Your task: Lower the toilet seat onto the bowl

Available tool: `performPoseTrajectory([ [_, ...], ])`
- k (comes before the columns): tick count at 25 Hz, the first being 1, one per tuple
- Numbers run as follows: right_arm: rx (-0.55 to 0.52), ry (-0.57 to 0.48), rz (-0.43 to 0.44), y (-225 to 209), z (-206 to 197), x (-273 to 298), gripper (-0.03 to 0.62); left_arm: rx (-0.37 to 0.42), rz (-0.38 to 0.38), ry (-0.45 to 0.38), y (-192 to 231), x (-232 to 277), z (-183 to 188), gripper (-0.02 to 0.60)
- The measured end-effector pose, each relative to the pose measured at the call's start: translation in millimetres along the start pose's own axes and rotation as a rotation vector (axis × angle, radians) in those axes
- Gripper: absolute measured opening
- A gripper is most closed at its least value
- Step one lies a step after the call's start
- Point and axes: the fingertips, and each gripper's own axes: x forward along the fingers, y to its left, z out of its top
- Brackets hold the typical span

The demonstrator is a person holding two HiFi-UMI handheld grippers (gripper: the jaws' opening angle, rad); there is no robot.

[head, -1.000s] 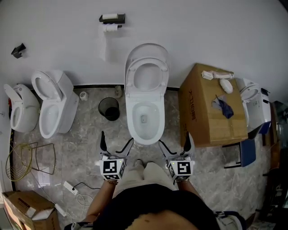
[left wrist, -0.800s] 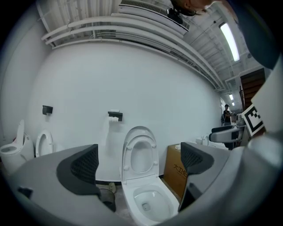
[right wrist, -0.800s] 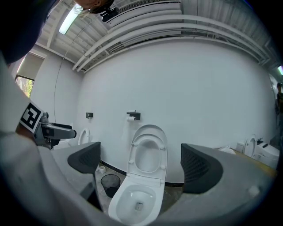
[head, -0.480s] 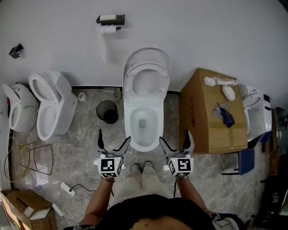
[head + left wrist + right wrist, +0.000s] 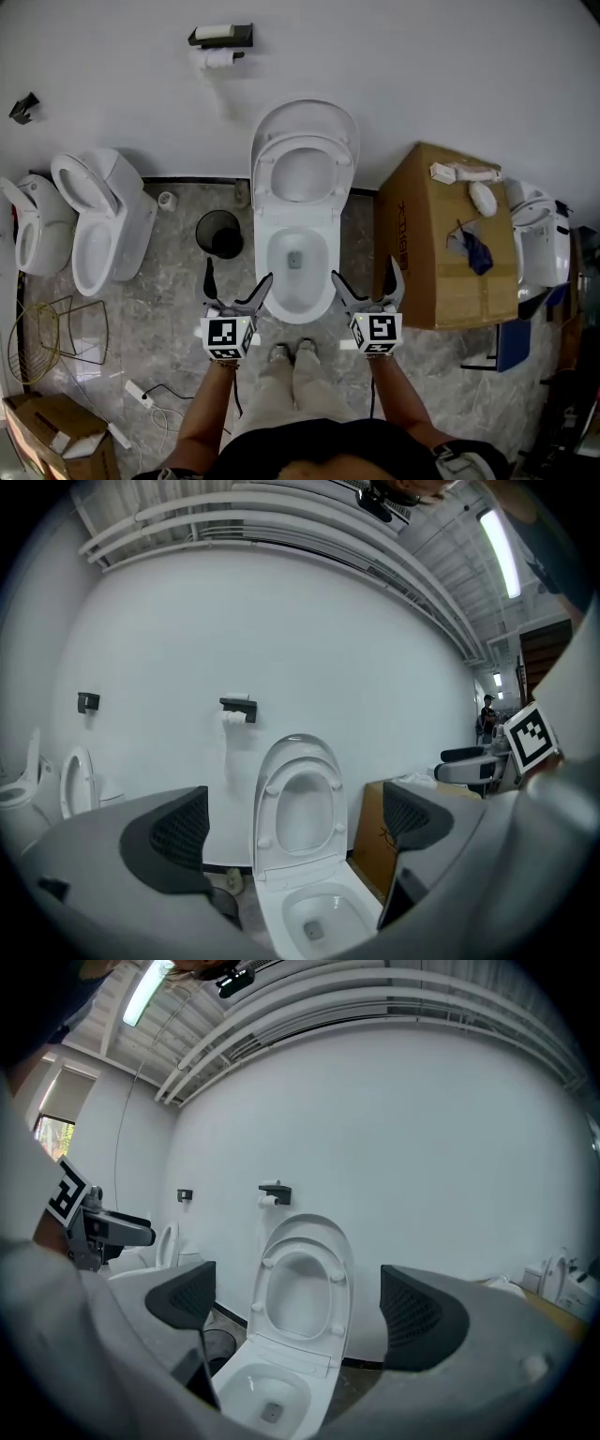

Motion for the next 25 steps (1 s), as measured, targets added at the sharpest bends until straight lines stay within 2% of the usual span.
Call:
performPoseTrajectory([
  [12, -0.01, 0.005, 0.011, -29, -18, 69, 0.546, 0.039, -0.01, 0.015, 17, 69, -5, 0.551],
  [16, -0.017, -0.004, 0.014, -38, -18, 93, 0.545, 0.018, -0.011, 0.024, 24, 91, -7, 0.551],
  [22, 0.026, -0.012, 0.015, -53, -21, 130, 0.545, -0.024, -0.005, -0.01, 38, 127, -7, 0.551],
  [25, 0.035, -0.022, 0.016, -61, -21, 149, 0.545, -0.022, -0.023, -0.025, 38, 146, -4, 0.551],
])
